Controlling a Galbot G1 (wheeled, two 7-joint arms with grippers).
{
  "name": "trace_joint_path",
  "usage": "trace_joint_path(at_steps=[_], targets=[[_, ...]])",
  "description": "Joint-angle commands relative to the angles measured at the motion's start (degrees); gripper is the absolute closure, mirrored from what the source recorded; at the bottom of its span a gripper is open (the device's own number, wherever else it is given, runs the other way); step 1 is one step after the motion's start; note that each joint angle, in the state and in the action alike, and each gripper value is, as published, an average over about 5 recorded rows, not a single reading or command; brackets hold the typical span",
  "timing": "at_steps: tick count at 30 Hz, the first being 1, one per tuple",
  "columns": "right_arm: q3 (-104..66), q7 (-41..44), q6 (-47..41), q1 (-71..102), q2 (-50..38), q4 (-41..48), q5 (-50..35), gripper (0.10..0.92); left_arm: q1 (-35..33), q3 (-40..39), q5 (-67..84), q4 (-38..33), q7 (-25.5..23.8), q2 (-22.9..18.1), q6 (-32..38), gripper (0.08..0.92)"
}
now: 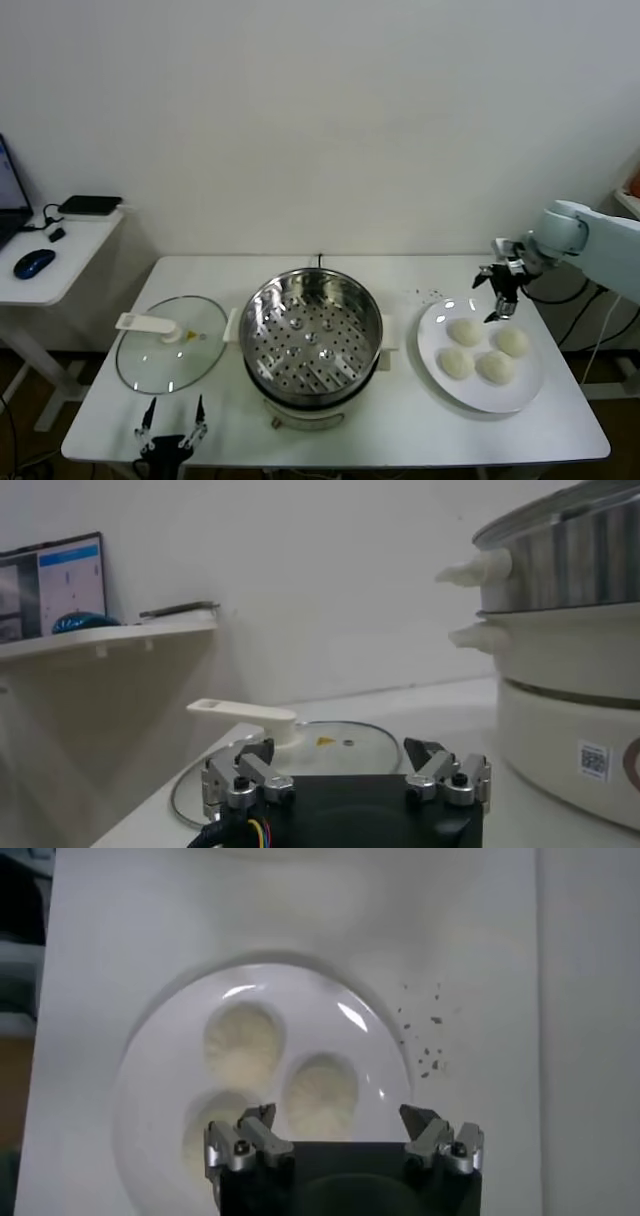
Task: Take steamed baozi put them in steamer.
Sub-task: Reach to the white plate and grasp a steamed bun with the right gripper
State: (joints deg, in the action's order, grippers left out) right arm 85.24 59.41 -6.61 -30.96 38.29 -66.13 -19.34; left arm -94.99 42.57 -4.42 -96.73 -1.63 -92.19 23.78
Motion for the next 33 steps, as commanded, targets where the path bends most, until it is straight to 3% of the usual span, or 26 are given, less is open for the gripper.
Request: trace_joint_path(at_steps=[1,16,33], targets=[[0.33,1.87,1.77,3.93,2.96,4.16,1.84,0.203,0.02,0.21,-0.2,0.28,0.0,-1.6,0.06,0.177],[-7.77,-0.03,1.12,13.74,7.05,12.62,5.21,0.203,0.22,1.09,-1.14,1.33,0.05,-1.74,0.3,0.177],[-11.89,-1.36,-0.01,18.29,9.53,16.5,6.48,0.203,0.4,1.25,-1.81,1.94,0.13,-1.64,0.45,0.177]])
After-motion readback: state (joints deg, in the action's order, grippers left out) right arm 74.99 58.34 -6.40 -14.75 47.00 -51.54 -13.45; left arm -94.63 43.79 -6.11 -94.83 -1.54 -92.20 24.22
